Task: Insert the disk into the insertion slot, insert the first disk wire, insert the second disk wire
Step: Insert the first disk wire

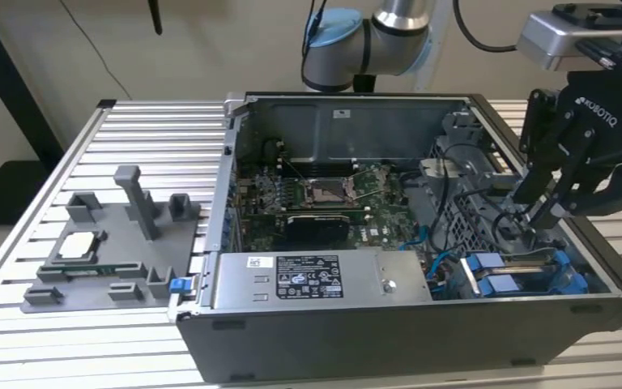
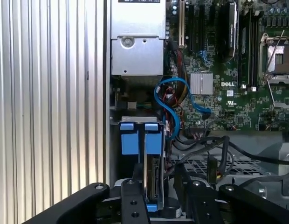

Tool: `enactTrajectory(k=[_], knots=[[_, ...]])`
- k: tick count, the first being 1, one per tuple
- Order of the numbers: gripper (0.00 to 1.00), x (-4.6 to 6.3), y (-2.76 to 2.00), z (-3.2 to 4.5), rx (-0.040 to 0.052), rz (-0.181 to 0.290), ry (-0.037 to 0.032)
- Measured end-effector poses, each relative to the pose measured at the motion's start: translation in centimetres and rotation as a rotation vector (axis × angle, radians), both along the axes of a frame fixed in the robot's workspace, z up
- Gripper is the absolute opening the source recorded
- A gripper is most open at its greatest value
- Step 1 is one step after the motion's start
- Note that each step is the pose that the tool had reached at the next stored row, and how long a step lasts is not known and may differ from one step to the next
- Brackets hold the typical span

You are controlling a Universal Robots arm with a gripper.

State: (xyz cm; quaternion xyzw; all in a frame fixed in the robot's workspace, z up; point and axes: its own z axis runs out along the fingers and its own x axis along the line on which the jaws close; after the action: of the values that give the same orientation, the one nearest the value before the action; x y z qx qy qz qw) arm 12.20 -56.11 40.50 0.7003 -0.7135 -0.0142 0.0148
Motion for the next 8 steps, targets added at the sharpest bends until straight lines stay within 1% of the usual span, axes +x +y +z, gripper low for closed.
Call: enactTrajectory(k=[1, 3, 5, 8], knots=[[1.0, 0.0, 0.2, 0.0, 0.0, 0.0, 0.0], [1.0, -0.1, 0.76, 0.0, -0.0002, 0.0, 0.0], [1.0, -0.1, 1.55, -0.03, -0.0001, 0.0, -0.0001], [1.0, -0.1, 2.89, -0.14, -0.0002, 0.0, 0.0]])
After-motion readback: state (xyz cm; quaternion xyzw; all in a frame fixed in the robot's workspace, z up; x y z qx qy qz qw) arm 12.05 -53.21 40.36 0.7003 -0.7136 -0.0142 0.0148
